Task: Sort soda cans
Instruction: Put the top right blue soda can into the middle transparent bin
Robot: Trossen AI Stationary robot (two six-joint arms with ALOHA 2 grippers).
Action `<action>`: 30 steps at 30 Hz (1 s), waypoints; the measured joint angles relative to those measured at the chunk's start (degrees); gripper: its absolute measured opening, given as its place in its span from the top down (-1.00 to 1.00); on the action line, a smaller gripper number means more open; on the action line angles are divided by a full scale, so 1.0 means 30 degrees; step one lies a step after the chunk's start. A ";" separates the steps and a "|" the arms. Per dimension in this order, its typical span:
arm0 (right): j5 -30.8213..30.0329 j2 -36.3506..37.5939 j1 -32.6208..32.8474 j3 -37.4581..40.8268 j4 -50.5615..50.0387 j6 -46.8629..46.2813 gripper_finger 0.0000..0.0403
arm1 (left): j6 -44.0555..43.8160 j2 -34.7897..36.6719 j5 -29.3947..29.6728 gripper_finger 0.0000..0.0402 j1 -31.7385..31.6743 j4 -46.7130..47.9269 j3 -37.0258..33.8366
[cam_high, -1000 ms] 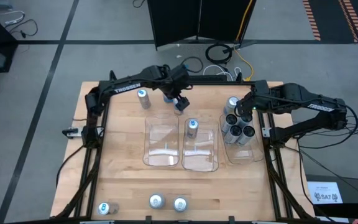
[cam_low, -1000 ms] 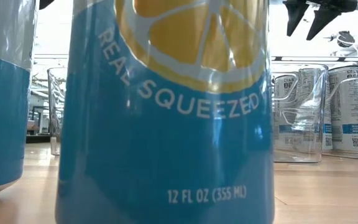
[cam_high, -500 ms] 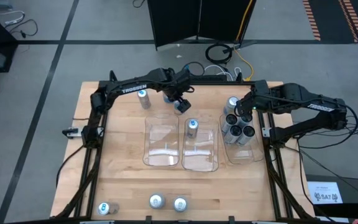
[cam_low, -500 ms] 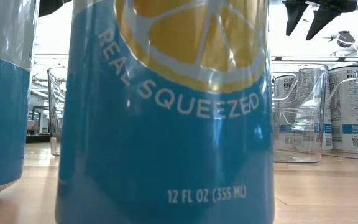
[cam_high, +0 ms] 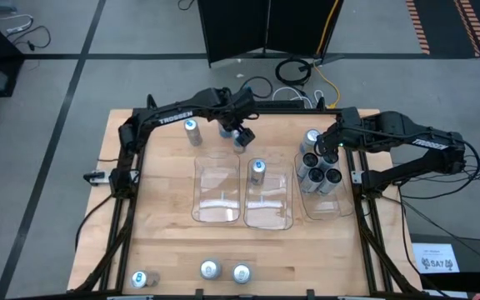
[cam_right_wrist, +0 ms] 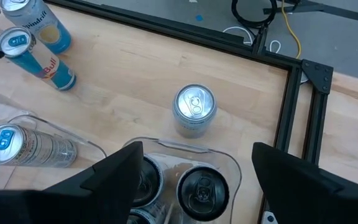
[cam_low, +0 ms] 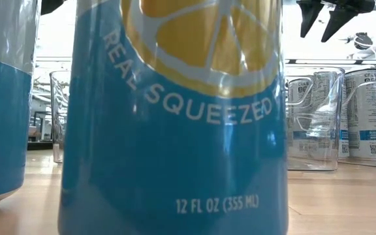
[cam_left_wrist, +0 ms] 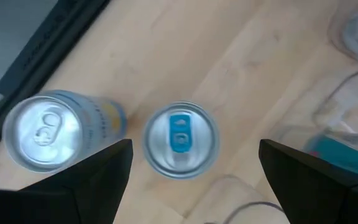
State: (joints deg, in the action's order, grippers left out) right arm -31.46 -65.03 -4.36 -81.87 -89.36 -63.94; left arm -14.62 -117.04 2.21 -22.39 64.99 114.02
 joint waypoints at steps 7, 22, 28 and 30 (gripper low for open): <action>0.0000 -0.0002 0.0000 0.0000 0.0007 0.0036 -0.46 | 0.0114 -0.0502 0.0069 -0.78 -0.0432 0.0123 -0.0160; 0.0000 0.0004 0.0000 0.0000 0.0131 -0.0124 -0.46 | -0.0039 -0.1885 -0.0695 -0.64 -0.0242 0.0010 -0.0182; 0.0000 -0.0002 0.0000 0.0000 0.0138 -0.0150 -0.46 | -0.0054 -0.1860 -0.0681 -0.23 -0.0257 0.0728 -0.0169; 0.0000 -0.0002 0.0000 0.0000 0.0137 -0.0153 -0.46 | -0.0047 -0.1856 -0.0681 -0.19 -0.0255 0.0946 -0.0168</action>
State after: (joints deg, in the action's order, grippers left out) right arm -31.46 -65.04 -4.36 -81.87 -88.95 -64.40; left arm -14.76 -122.61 0.16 -23.15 67.83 113.51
